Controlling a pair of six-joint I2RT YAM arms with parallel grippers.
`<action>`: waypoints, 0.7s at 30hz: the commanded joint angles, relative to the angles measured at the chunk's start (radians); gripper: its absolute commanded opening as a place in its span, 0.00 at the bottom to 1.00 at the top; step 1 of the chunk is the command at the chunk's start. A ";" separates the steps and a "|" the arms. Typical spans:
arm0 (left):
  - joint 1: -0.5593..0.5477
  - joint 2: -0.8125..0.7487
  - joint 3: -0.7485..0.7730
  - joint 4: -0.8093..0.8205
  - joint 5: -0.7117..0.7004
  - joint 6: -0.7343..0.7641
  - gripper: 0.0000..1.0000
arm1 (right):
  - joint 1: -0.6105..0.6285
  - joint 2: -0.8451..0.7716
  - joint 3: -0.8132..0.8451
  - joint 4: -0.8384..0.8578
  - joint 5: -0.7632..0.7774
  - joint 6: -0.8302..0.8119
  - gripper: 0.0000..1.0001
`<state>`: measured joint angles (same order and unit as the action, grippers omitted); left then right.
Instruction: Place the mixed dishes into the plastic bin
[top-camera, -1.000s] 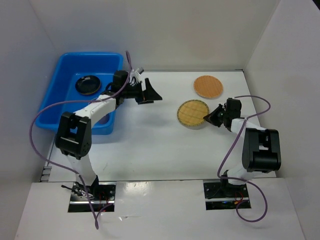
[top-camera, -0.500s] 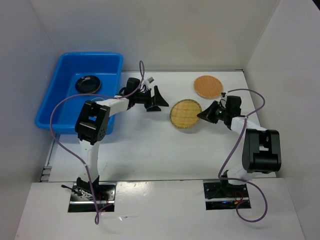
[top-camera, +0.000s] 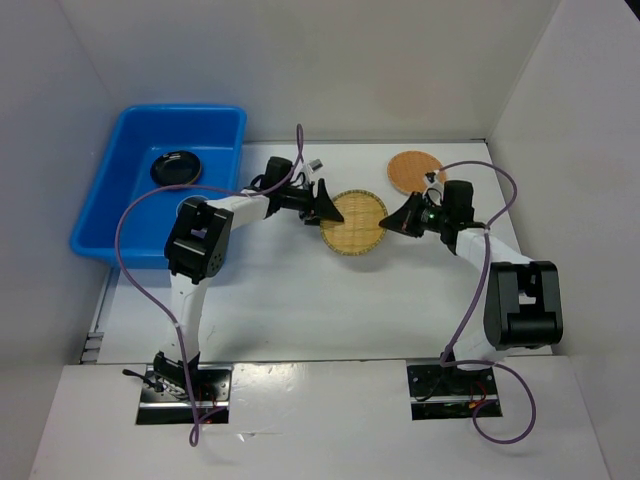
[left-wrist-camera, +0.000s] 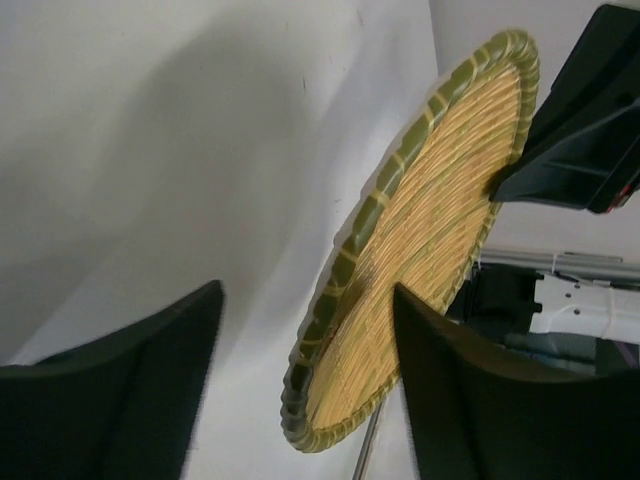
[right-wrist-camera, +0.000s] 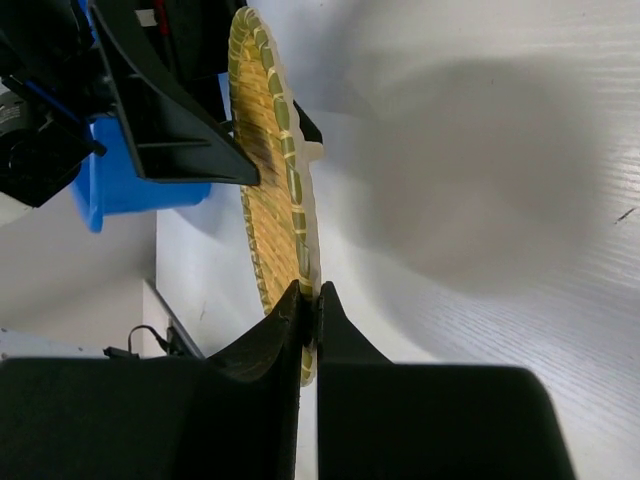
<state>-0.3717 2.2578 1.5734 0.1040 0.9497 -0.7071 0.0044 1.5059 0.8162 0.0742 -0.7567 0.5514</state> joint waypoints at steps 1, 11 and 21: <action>-0.001 -0.024 0.034 0.022 0.060 0.047 0.70 | 0.008 -0.049 0.061 0.042 -0.046 -0.016 0.00; -0.010 -0.075 0.042 -0.049 0.080 0.075 0.00 | 0.017 -0.027 0.070 0.032 -0.035 -0.025 0.00; 0.109 -0.253 0.161 -0.147 -0.161 0.055 0.00 | -0.026 -0.058 0.110 -0.027 0.099 -0.001 0.50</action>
<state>-0.3477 2.1231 1.6356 -0.0380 0.9203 -0.6579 -0.0013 1.5055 0.8810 0.0360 -0.6849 0.5388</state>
